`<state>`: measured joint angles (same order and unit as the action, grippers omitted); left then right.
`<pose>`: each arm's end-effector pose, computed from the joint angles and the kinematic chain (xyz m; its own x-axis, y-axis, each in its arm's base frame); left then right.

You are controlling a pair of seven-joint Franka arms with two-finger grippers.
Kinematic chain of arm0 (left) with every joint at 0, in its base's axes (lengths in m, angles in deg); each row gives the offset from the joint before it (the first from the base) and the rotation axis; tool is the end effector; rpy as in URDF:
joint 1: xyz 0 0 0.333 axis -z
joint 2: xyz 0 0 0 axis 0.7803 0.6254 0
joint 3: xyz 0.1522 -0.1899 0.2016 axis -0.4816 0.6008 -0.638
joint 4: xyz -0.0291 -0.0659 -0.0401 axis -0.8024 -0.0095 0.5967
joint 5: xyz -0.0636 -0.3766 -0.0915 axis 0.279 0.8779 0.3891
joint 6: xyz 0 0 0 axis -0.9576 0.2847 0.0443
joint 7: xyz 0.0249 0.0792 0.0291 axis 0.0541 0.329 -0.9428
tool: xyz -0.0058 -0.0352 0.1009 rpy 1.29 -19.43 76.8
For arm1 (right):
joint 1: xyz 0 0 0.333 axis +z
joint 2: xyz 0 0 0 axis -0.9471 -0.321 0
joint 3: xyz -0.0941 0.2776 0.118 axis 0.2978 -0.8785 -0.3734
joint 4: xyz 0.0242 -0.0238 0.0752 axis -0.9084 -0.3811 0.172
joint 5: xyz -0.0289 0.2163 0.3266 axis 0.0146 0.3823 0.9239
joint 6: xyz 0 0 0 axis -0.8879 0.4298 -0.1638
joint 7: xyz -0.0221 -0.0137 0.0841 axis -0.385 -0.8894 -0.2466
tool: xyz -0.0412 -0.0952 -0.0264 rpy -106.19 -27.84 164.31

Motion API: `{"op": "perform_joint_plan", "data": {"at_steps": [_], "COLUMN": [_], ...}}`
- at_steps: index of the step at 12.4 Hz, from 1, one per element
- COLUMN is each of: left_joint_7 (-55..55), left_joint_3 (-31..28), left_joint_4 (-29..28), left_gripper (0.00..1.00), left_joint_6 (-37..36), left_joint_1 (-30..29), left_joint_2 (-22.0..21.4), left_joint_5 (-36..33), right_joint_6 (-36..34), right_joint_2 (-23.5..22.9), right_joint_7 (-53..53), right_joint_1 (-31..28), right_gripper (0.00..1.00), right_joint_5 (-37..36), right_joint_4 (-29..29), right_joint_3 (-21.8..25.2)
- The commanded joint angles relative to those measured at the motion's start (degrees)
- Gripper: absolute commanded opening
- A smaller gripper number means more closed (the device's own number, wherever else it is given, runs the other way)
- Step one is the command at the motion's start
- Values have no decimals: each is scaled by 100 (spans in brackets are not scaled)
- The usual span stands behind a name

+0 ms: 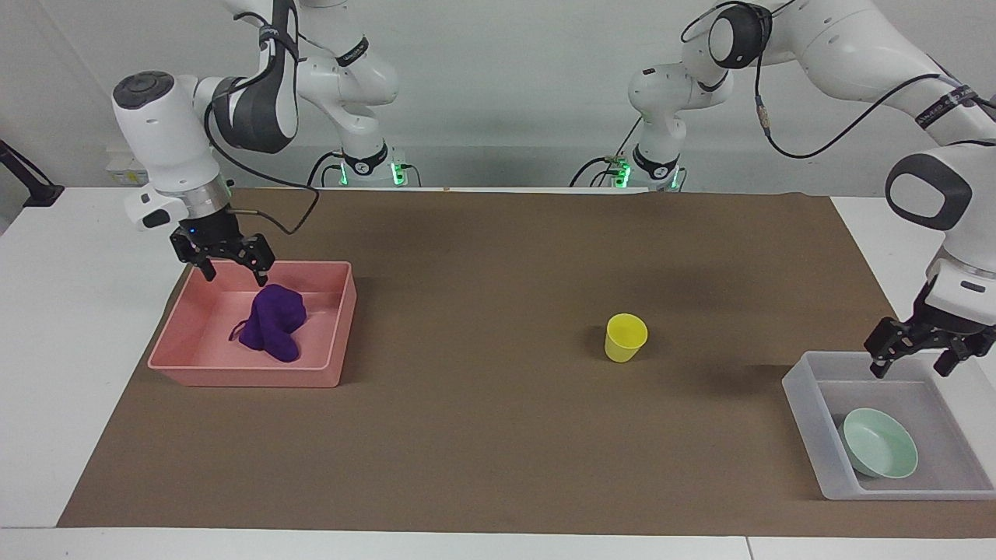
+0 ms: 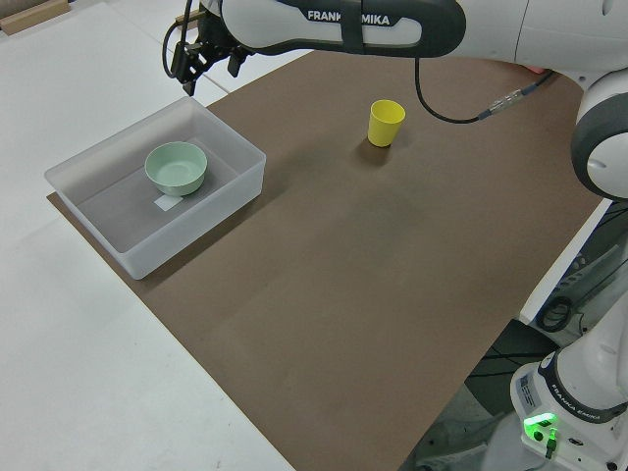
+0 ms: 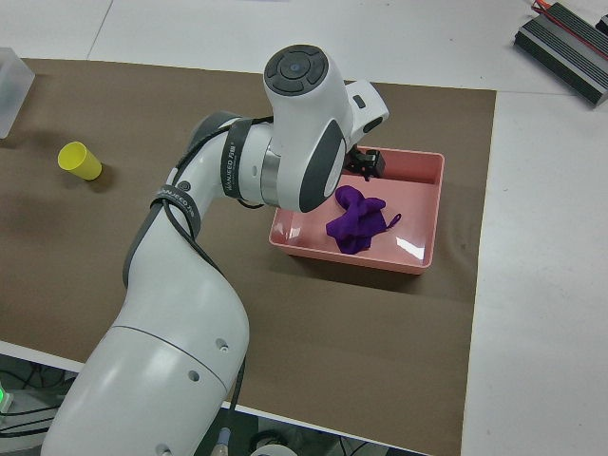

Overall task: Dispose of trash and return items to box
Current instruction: 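Place the bowl in the clear box while the right gripper withdraws, then grasp the yellow cup with the left gripper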

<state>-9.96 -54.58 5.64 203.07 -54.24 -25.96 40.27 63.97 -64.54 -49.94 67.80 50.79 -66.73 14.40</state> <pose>0.7089 0.0717 0.5207 0.9530 -0.1232 0.2768 -0.1137 -0.9922 -0.0501 0.5495 -0.0710 0.5023 0.9794 -0.1398 0.1456 -0.1432 -0.9896 0.0130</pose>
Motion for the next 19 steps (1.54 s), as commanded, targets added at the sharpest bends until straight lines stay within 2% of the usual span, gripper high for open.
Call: {"op": "perform_joint_plan", "data": {"at_steps": [1, 3, 6, 9, 12, 15, 17, 19], "left_joint_7": [34, 96, 499, 1105, 1554, 1695, 2107, 2520], "left_joint_3": [-62, -70, -62, -62, -62, -62, -62, -53], "left_joint_4": [-621, -991, -1701, -3018, -3803, -4051, -4199, -4323], "left_gripper": [100, 100, 100, 100, 100, 99, 90, 65], "left_joint_6": [-128, -49, 65, 985, 1497, 1727, 2103, 2437], "left_joint_1": [548, 900, 1392, 1920, 2298, 2430, 2588, 2720], "left_joint_2": [-373, -515, -830, -1305, -1578, -1579, -1465, -1351], "left_joint_5": [-46, -37, -37, -37, -37, -37, -37, -37], "right_joint_6": [-453, -926, -2367, -3054, -3135, -3206, -3162, -3135], "right_joint_2": [191, 262, 139, 112, 69, -28, -11, 42], "right_joint_7": [576, 577, 280, -11, 15, 50, 59, 50], "right_joint_1": [320, 356, 286, 277, 277, 312, 339, 348], "right_gripper": [100, 100, 100, 100, 100, 100, 100, 100], "right_joint_5": [-205, -206, -250, -233, -153, -118, -118, -118], "right_joint_4": [148, 497, 1709, 2282, 2380, 2407, 2311, 2188], "right_joint_3": [-55, -55, -55, -37, -28, -37, -37, -37]}}
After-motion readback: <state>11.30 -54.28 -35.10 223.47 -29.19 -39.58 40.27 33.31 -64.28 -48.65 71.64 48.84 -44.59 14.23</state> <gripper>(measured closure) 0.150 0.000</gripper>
